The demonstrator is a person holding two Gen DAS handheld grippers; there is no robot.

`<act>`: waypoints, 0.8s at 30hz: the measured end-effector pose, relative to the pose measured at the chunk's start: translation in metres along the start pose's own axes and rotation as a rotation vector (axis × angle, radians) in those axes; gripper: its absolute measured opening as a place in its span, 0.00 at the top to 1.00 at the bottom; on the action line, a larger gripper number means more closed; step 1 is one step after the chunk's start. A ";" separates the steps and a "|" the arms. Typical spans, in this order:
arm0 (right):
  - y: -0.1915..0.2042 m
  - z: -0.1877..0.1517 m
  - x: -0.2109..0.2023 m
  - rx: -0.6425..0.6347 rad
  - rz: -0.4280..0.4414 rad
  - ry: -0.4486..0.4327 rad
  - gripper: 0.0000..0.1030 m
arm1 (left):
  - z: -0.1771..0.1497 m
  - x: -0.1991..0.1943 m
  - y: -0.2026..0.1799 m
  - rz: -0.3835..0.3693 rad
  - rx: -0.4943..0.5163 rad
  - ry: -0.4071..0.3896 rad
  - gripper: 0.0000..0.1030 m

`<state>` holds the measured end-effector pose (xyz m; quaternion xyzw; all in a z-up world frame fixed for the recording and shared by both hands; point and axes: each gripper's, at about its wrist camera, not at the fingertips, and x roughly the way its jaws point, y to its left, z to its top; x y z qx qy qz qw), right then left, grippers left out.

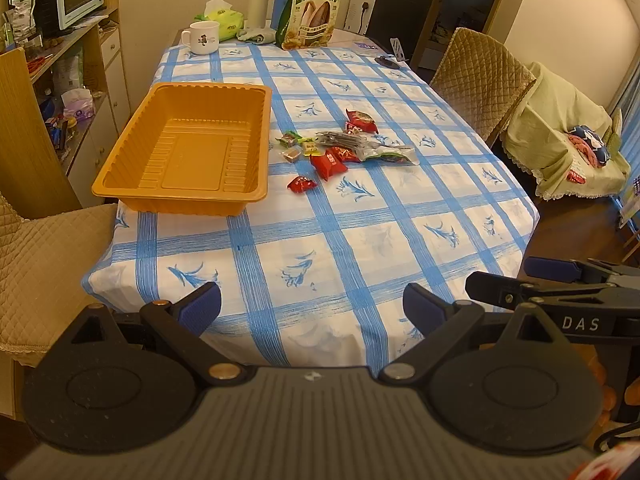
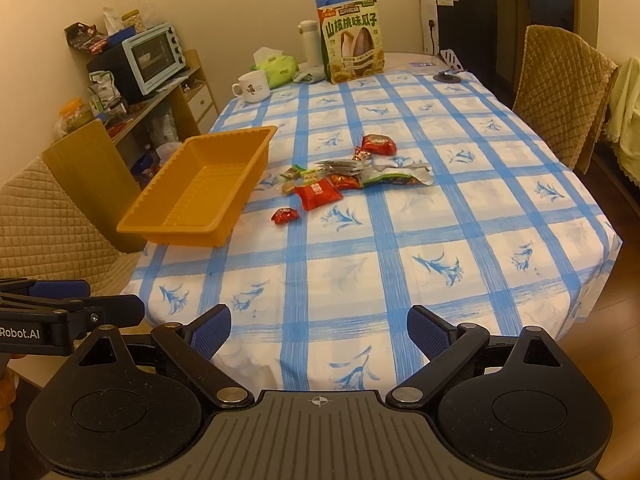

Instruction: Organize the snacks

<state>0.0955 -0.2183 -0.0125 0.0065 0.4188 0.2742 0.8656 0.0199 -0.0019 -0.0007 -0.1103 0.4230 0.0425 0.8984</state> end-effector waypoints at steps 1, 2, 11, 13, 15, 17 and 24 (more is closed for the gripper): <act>0.000 0.000 0.000 0.001 0.000 0.000 0.08 | 0.000 0.000 0.000 0.000 0.000 0.000 0.06; 0.000 0.000 0.000 0.000 0.000 0.000 0.08 | 0.000 0.000 0.000 0.000 0.000 0.000 0.06; 0.000 0.000 0.000 0.001 -0.001 0.001 0.08 | 0.000 0.000 0.000 -0.001 -0.001 0.001 0.06; 0.000 0.000 0.001 0.001 -0.001 0.000 0.08 | 0.000 0.000 0.001 -0.001 0.000 0.001 0.06; 0.000 0.001 0.001 0.001 0.000 0.000 0.08 | 0.001 0.002 0.001 -0.001 -0.001 0.002 0.06; 0.000 0.000 0.001 0.001 -0.001 0.000 0.08 | 0.002 0.003 0.002 -0.003 -0.002 0.003 0.06; -0.001 0.002 0.002 0.000 0.000 0.001 0.08 | 0.002 0.004 0.002 -0.002 -0.003 0.003 0.06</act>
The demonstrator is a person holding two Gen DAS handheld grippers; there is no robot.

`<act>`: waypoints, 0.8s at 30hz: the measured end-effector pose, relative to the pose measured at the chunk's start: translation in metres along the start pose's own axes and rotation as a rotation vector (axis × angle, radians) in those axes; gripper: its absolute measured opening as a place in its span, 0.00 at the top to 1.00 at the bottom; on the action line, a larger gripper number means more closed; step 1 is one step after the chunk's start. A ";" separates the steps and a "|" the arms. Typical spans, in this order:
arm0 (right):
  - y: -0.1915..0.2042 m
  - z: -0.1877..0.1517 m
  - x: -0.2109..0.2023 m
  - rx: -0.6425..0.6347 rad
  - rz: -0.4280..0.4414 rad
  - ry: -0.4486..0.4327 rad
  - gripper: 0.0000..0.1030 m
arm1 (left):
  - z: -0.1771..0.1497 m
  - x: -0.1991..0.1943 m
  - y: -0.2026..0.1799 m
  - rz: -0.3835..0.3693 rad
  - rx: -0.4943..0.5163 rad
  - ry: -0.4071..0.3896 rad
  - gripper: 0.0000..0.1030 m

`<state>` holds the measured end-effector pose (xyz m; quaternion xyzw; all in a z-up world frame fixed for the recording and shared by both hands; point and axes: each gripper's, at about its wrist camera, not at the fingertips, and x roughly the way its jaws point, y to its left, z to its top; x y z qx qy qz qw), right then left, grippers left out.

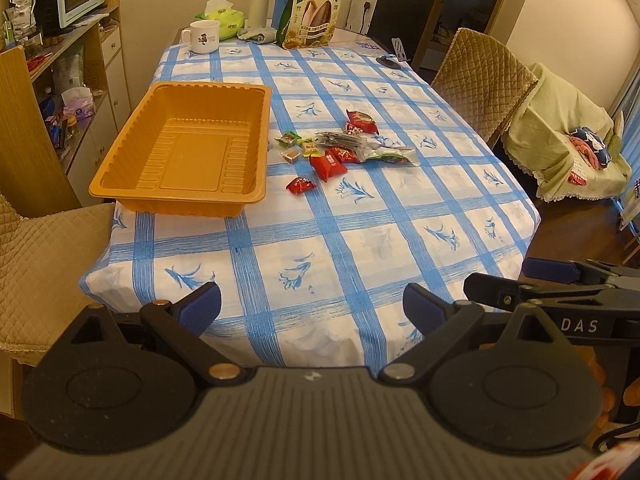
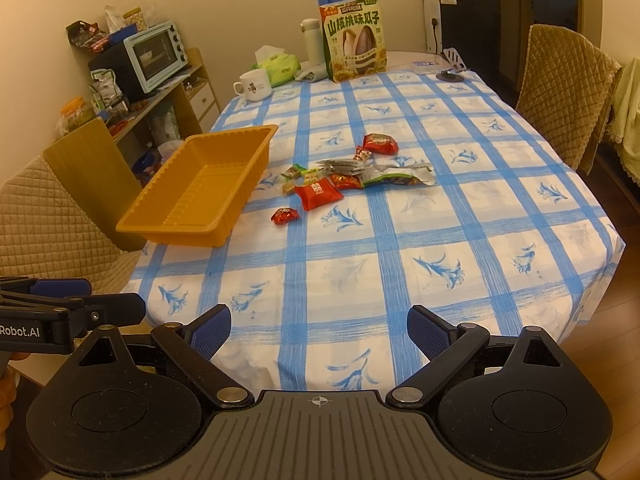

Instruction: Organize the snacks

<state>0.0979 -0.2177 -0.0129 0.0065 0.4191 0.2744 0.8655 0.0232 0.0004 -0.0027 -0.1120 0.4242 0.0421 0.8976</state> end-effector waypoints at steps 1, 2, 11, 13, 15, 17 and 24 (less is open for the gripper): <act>0.000 0.000 0.000 0.000 0.000 0.000 0.08 | 0.000 0.000 0.000 0.000 0.000 0.000 0.06; 0.000 0.000 0.000 0.000 0.000 0.000 0.08 | 0.002 0.002 0.001 0.001 -0.002 0.001 0.06; 0.000 0.001 0.000 0.001 0.000 0.001 0.08 | 0.007 0.010 0.000 0.006 -0.009 0.004 0.06; -0.001 0.001 0.001 0.001 0.001 0.001 0.08 | 0.008 0.011 -0.001 0.007 -0.011 0.003 0.06; -0.002 0.001 0.001 0.000 0.001 0.001 0.08 | 0.008 0.011 -0.001 0.008 -0.010 0.004 0.06; -0.002 0.002 0.001 0.001 0.002 0.001 0.08 | 0.008 0.013 -0.002 0.011 -0.014 0.006 0.06; -0.004 0.002 0.003 -0.003 0.007 0.008 0.08 | 0.005 0.016 -0.011 0.018 -0.028 0.008 0.06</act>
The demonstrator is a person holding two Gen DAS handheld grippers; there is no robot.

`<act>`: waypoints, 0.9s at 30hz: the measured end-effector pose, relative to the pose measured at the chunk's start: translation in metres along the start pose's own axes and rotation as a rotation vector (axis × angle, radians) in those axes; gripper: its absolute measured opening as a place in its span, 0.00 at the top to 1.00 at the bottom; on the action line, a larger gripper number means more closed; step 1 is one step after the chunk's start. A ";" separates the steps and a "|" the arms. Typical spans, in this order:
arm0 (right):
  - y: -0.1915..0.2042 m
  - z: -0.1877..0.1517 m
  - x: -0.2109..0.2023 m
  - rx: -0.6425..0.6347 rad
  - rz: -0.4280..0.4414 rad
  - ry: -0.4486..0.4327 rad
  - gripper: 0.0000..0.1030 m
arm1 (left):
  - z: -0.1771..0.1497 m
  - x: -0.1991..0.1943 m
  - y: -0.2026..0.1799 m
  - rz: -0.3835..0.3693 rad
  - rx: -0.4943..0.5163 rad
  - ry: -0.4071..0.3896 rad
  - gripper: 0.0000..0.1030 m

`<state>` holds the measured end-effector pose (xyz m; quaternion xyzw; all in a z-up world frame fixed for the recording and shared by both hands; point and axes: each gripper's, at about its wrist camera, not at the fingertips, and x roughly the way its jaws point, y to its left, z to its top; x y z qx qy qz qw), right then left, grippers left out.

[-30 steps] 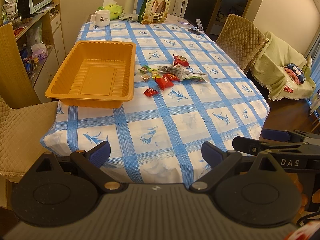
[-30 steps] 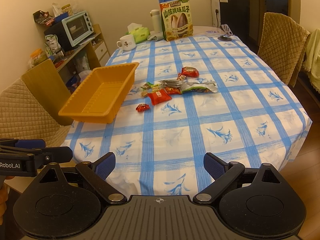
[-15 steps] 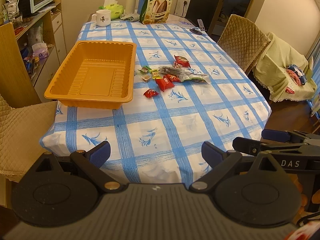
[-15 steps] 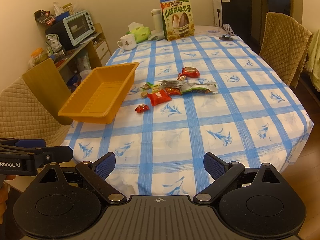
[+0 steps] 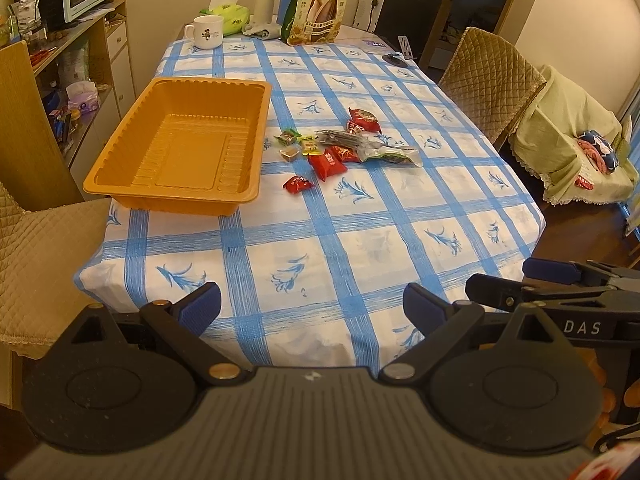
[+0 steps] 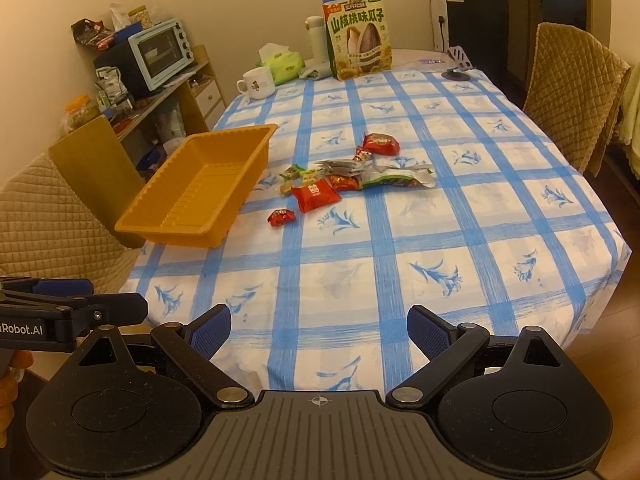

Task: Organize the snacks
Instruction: 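Reach the right tool to the white-and-green pouch and close on it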

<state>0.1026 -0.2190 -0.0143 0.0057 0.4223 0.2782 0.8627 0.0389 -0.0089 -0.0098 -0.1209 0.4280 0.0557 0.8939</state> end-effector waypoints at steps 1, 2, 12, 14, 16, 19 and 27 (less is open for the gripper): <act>-0.001 0.000 0.000 -0.001 0.003 0.002 0.08 | -0.001 0.001 -0.002 -0.001 -0.003 0.000 0.06; -0.002 0.000 0.001 -0.003 0.006 0.004 0.08 | -0.001 0.003 -0.004 -0.003 -0.007 -0.001 0.05; -0.045 -0.008 0.001 -0.001 0.039 -0.011 0.08 | -0.014 0.021 -0.032 0.001 -0.024 -0.066 0.05; -0.062 -0.010 0.001 0.001 0.046 -0.023 0.08 | -0.017 0.028 -0.039 0.018 -0.030 -0.077 0.05; -0.074 -0.011 0.001 0.003 0.053 -0.042 0.08 | -0.020 0.035 -0.046 0.023 -0.030 -0.099 0.05; -0.091 -0.010 0.002 0.013 0.066 -0.059 0.08 | -0.021 0.048 -0.056 0.033 -0.013 -0.118 0.07; -0.117 0.000 0.019 0.039 0.077 -0.085 0.08 | -0.002 0.091 -0.073 0.073 0.050 -0.108 0.19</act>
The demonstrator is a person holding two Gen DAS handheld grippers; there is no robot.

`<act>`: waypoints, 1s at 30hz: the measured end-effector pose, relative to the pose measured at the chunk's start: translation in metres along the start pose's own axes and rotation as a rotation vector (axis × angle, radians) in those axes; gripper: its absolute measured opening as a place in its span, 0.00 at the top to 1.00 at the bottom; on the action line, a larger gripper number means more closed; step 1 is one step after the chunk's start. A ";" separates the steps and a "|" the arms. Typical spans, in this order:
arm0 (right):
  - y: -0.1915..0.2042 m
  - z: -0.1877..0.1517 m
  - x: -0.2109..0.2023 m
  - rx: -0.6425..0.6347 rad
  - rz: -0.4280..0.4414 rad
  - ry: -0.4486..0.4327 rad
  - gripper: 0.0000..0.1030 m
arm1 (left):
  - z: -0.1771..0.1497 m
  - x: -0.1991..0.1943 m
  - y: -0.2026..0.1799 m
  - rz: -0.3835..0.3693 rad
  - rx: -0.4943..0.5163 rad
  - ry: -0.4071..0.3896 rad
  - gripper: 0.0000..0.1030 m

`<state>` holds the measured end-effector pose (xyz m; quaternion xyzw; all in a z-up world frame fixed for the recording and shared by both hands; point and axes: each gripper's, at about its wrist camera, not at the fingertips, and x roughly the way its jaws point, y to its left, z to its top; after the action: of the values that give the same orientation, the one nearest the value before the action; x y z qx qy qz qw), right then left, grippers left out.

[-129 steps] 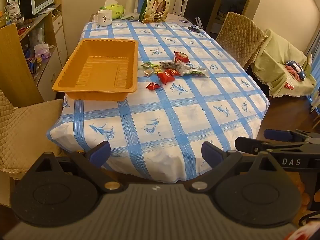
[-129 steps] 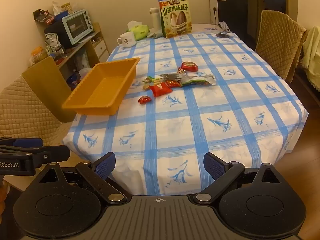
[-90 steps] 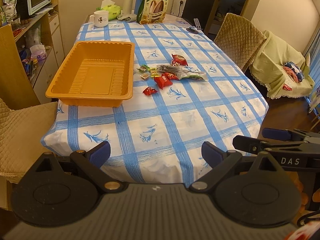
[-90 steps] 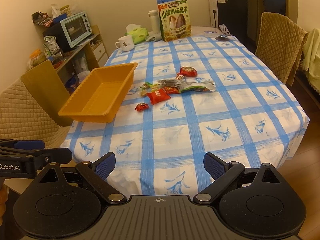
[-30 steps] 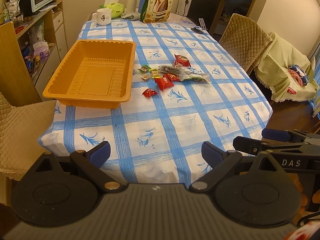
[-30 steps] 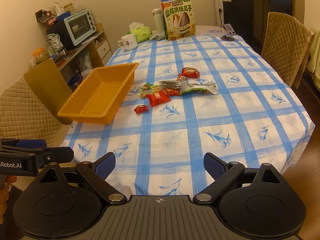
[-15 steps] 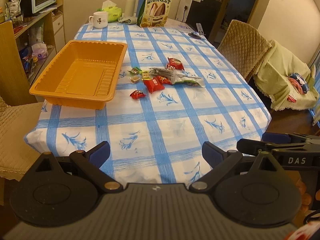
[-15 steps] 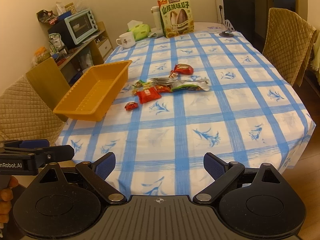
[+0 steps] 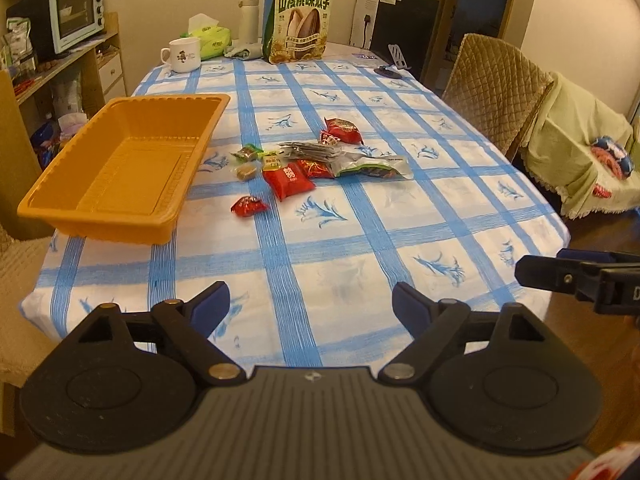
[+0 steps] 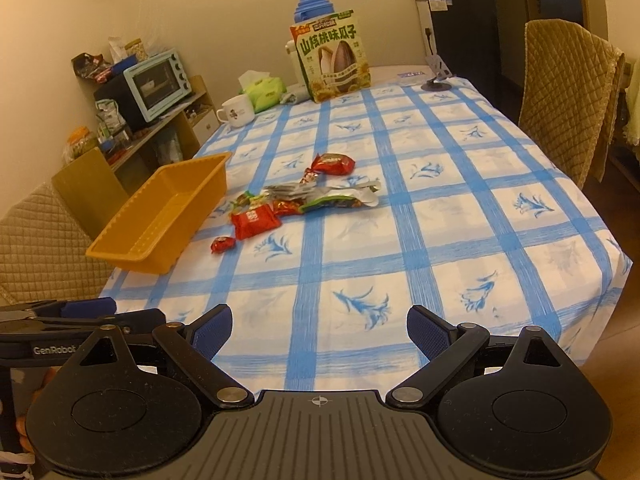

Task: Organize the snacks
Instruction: 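Reach the right tool to the white-and-green pouch and close on it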

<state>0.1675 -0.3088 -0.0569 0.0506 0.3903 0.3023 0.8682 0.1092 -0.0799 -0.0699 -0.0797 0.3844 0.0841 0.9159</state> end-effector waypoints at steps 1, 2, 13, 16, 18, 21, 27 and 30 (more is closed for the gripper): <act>-0.003 0.003 0.004 0.006 -0.001 0.001 0.08 | 0.003 0.006 -0.001 0.008 0.012 0.004 0.20; -0.006 0.005 0.007 0.012 -0.001 0.000 0.09 | 0.007 0.013 0.000 0.012 0.024 0.004 0.22; -0.022 0.035 0.057 0.047 -0.037 0.018 0.09 | 0.052 0.085 0.012 0.029 0.106 0.059 0.43; -0.023 0.049 0.076 0.032 -0.042 0.016 0.09 | 0.061 0.096 0.018 0.017 0.122 0.079 0.44; -0.023 0.059 0.090 -0.005 -0.037 0.013 0.09 | 0.067 0.103 0.021 0.007 0.129 0.090 0.44; -0.021 0.074 0.114 -0.088 -0.032 0.015 0.12 | 0.077 0.110 0.024 -0.003 0.150 0.091 0.47; -0.021 0.098 0.159 -0.267 0.024 0.058 0.26 | 0.087 0.125 0.029 -0.027 0.137 0.116 0.47; -0.021 0.110 0.179 -0.364 0.086 0.080 0.29 | 0.088 0.130 0.028 -0.013 0.112 0.121 0.47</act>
<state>0.3471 -0.2092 -0.1038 -0.1029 0.3606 0.4064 0.8332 0.2533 -0.0222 -0.1045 -0.0358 0.4425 0.0515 0.8946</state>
